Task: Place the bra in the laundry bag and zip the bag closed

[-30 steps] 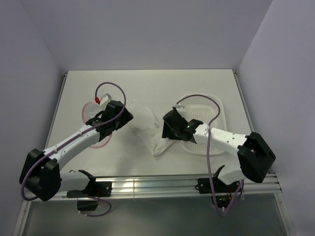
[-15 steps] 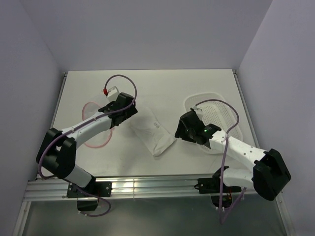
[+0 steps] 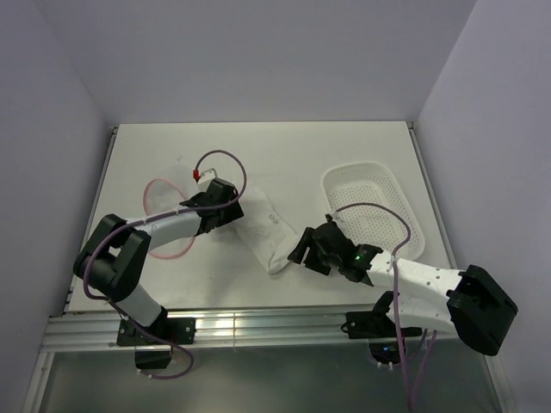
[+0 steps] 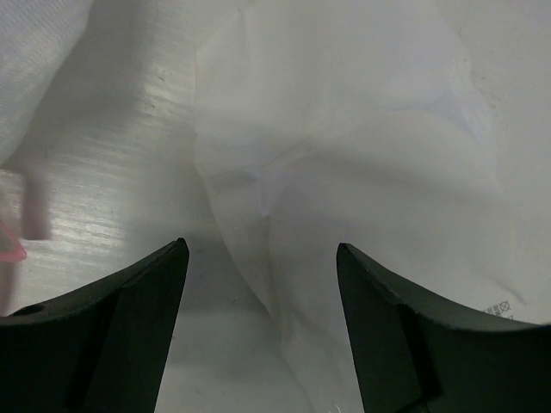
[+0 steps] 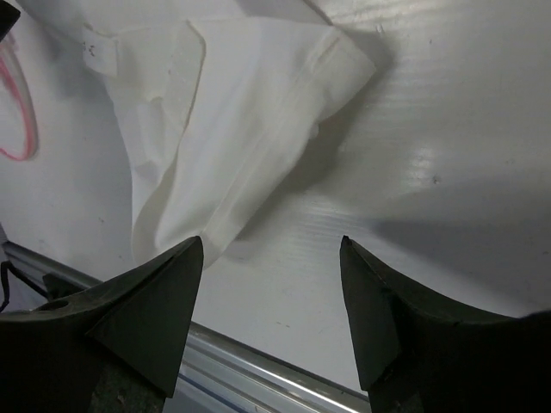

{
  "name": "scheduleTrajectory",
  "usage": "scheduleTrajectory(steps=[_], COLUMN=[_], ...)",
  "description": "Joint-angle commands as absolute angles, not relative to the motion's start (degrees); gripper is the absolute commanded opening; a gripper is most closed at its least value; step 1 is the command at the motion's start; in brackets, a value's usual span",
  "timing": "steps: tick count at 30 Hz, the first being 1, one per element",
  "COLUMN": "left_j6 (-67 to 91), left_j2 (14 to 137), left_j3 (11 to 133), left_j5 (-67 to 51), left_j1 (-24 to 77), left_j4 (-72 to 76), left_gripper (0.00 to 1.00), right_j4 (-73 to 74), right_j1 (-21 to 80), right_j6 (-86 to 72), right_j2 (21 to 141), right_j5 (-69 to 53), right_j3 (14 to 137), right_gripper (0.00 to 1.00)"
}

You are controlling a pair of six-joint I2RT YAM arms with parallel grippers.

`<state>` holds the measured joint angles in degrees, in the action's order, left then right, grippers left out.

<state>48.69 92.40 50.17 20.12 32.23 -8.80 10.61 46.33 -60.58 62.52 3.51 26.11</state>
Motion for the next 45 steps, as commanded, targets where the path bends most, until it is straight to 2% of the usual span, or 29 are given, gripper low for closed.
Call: scheduleTrajectory(steps=[1, 5, 13, 19, 20, 22, 24, 25, 28, 29, 33, 35, 45], left_j6=[47.20, 47.55, 47.90, 47.90, 47.99, 48.16, 48.43, 48.69, 48.95, 49.13, 49.66, 50.10, 52.73], left_j2=[90.70, 91.32, 91.58, 92.02, 92.20, 92.64, 92.99, 92.99, 93.08, 92.99, 91.06, 90.36, 84.38], left_j3=[48.52, 47.11, 45.18, 43.77, 43.51, 43.16, 42.72, 42.45, 42.10, 41.75, 40.87, 40.52, 38.76], left_j5=[17.32, 16.35, 15.21, 14.77, 14.68, 14.15, 13.80, 13.45, 12.31, 12.04, 10.99, 11.07, 11.95], left_j1=[32.34, 32.34, 32.34, 32.43, 32.34, 32.34, 32.43, 32.52, 32.69, 32.87, 34.19, 35.32, 41.92], left_j4=[-1.76, -0.53, 2.19, 3.16, 3.34, 4.30, 5.53, 5.89, 7.38, 7.82, 9.31, 9.23, 8.96], left_gripper=[0.76, 0.74, 0.67, 0.61, 0.59, 0.58, 0.54, 0.51, 0.42, 0.35, 0.16, 0.01, 0.00], right_j4=[0.27, -7.98, -15.46, -12.75, -10.39, -7.84, -4.14, -2.30, -0.44, 1.82, 4.48, 6.40, 24.42], right_j1=[47.63, 48.95, 50.80, 51.06, 50.98, 50.98, 51.06, 50.98, 51.06, 51.06, 50.98, 51.06, 51.06], right_j6=[-66.70, -70.65, -74.09, -74.18, -73.66, -72.78, -71.37, -70.50, -68.39, -67.77, -65.22, -63.81, -56.96], right_j2=[63.10, 65.65, 74.43, 73.93, 73.05, 70.58, 69.18, 68.04, 66.54, 66.45, 65.92, 65.83, 65.82], right_j5=[3.16, 4.83, 9.13, 13.00, 14.57, 16.08, 18.36, 19.50, 21.00, 21.35, 22.24, 22.50, 22.41], right_j3=[23.12, 21.09, 22.15, 22.94, 23.03, 23.73, 24.78, 25.39, 26.63, 27.67, 30.32, 32.16, 47.97], right_gripper=[0.72, 0.73, 0.72, 0.60, 0.55, 0.52, 0.44, 0.37, 0.28, 0.26, 0.18, 0.14, 0.14])
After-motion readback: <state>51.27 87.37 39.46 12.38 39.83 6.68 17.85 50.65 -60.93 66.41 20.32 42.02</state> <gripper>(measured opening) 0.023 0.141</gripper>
